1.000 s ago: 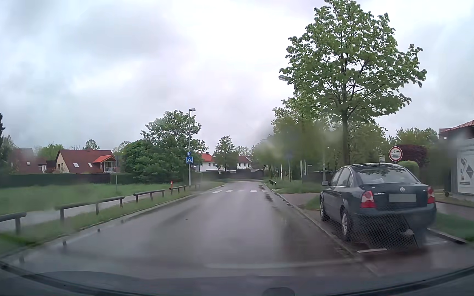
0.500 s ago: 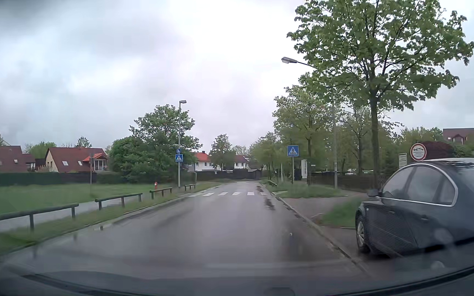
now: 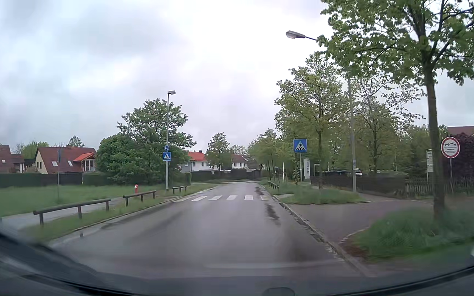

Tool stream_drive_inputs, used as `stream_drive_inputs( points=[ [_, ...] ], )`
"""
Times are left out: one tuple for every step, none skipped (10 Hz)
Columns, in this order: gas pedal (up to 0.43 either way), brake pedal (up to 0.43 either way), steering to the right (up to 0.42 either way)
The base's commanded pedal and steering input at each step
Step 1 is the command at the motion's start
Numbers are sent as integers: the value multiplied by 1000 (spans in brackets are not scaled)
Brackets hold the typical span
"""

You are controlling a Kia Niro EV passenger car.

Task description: Follow the waypoints while adhering to traffic rules and regulations

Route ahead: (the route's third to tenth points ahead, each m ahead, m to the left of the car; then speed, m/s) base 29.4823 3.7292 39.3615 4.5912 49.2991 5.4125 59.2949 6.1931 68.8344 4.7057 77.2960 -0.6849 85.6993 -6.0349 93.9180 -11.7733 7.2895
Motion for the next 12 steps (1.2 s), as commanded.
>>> stream_drive_inputs(
  points=[
    [118,0,0],
    [118,0,-1],
    [118,0,-2],
    [118,0,-5],
    [118,0,-6],
    [118,0,-6],
    [118,0,-6],
    [118,0,-6],
    [118,0,-5],
    [118,0,-5],
    [118,0,-5],
    [118,0,-5]
  ],
)
